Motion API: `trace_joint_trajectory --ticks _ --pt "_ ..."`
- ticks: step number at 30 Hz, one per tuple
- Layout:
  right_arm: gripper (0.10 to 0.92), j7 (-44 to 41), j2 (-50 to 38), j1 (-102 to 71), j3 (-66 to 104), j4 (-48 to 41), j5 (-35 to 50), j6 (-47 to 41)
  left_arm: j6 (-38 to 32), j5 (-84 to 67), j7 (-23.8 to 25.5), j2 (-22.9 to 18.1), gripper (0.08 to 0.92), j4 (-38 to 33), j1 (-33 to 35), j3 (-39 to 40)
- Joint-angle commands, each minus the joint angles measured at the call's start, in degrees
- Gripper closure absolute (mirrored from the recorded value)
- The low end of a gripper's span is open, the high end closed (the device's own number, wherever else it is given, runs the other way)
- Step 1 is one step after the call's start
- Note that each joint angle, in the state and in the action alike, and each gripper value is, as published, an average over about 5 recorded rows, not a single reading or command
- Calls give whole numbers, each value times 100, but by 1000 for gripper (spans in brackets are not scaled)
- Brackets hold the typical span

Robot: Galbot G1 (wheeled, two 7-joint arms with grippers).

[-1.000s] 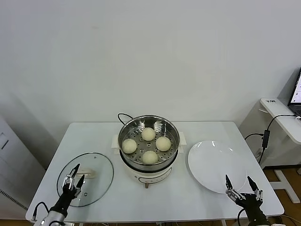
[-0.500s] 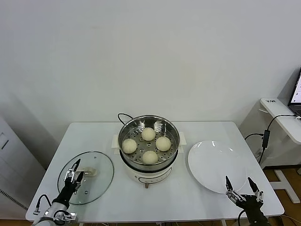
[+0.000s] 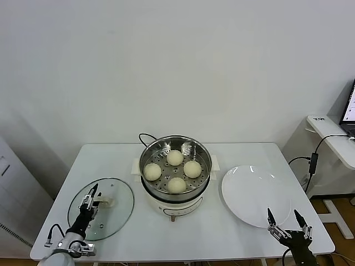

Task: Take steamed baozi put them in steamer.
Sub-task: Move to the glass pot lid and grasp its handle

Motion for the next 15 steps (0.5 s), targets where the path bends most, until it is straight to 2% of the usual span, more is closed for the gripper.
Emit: trace_joint_trajectory --ticks 1,5,8,15 --pt "203 -7 7 2 -4 -5 -28 13 98 -501 -98 82 411 -49 -65 62" --pt "203 -2 -6 23 -33 19 -44 11 225 -1029 -52 255 532 -470 82 139" --pt "203 8 -29 38 -56 36 -46 1 334 -1462 173 501 619 -836 198 177" --pt "203 20 -59 78 -117 60 -42 -28 838 -2607 955 1407 818 -1380 213 117"
